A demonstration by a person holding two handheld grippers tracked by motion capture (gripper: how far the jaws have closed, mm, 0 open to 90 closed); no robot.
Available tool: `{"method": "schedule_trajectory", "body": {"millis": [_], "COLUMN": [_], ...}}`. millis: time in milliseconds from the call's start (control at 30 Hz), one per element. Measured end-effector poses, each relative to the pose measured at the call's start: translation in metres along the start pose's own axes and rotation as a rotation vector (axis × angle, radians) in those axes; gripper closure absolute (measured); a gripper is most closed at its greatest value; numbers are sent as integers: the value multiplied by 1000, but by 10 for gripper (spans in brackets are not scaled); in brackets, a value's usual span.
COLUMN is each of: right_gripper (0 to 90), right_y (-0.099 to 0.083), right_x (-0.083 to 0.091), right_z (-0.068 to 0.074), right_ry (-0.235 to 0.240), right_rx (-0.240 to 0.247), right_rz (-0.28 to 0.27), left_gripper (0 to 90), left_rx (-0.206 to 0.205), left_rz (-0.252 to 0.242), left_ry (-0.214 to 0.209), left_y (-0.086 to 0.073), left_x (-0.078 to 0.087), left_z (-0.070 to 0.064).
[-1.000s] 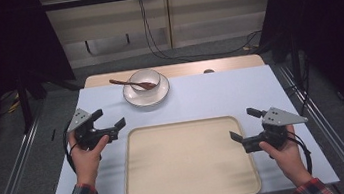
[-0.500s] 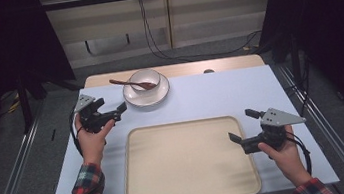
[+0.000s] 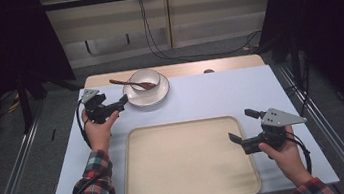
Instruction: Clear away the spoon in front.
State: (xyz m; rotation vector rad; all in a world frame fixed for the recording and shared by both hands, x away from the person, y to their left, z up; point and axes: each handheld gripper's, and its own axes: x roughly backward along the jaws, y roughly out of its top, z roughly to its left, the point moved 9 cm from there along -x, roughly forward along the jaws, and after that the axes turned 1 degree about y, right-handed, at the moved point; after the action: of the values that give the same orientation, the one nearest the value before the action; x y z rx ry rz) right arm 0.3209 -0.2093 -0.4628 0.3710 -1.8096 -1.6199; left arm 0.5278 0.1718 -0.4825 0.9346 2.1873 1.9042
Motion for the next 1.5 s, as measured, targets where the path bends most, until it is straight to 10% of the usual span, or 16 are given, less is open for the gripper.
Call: {"method": "schedule_trajectory", "body": {"millis": [833,1500], "right_gripper": [4,7], "right_y": [2,4], "right_x": [1,4], "right_z": [3,4], "right_ry": [26,50], "right_rx": [-2,-16], "right_rz": [-12,-17], "left_gripper": [91,375], "left_rx": [54,66], "left_rz": [3,-23], "left_ry": [30,38], "left_y": [7,9], "left_x": [-45,-57], "left_z": [10,9]}}
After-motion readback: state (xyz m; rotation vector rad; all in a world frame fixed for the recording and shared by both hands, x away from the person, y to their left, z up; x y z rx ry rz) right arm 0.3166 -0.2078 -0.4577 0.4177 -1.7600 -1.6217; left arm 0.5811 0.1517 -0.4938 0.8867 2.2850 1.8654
